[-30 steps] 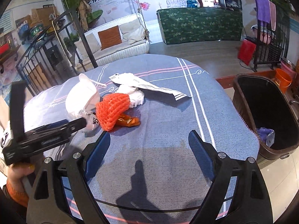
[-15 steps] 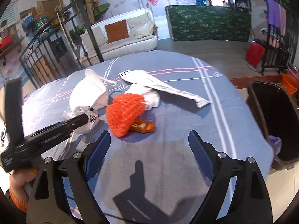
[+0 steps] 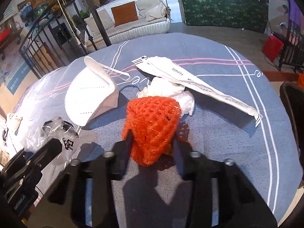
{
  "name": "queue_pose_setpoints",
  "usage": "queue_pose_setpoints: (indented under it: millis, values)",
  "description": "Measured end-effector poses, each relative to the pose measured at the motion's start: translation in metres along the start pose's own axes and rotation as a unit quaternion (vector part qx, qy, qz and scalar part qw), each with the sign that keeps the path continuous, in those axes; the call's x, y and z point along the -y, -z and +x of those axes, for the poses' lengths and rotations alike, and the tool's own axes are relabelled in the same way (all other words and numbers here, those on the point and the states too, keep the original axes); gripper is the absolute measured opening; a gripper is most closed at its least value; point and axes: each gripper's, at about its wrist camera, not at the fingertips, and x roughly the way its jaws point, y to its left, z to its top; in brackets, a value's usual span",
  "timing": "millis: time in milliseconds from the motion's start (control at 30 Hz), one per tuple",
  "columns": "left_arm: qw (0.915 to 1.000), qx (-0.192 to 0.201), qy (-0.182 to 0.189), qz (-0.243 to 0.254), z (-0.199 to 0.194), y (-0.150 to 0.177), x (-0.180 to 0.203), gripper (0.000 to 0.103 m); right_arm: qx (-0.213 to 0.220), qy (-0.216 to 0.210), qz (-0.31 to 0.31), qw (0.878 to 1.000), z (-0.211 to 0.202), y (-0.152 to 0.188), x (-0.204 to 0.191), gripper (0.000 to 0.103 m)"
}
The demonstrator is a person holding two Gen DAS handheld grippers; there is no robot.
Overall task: Collect trash
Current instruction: 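Grasp the orange foam net with the right tool while the left tool grasps the clear plastic bag, then drop the orange net and clear bag into the wastebasket, opening both tools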
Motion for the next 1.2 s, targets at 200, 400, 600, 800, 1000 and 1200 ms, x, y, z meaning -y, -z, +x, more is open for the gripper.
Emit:
queue_pose_setpoints:
  millis: [200,400,600,800,1000,1200]
  values:
    - [1.0000,0.000,0.003,-0.003,0.000,0.002,-0.004,0.035,0.039,-0.010,-0.023,0.999,-0.021,0.006,-0.009,0.019]
    - [0.9998,0.016,0.009,0.007,-0.010,-0.001,0.000,0.035,0.074,-0.025,-0.031,0.996,-0.053,0.016,-0.013,0.019]
    - [0.9990,0.029,0.029,0.018,-0.016,-0.002,0.013,0.035,0.135,0.005,-0.021,0.991,-0.103,0.025,0.006,0.019]
    - [0.9970,0.019,0.063,0.040,-0.011,0.004,0.042,0.035,0.162,0.050,0.009,0.985,-0.137,0.038,0.043,0.019]
    - [0.9906,0.012,0.105,0.087,-0.006,0.005,0.083,0.035,0.170,0.111,0.037,0.979,-0.150,0.052,0.088,0.019]
    - [0.9810,0.004,0.148,0.126,0.003,0.008,0.128,0.035,0.170,0.166,0.089,0.967,-0.160,0.064,0.145,0.019]
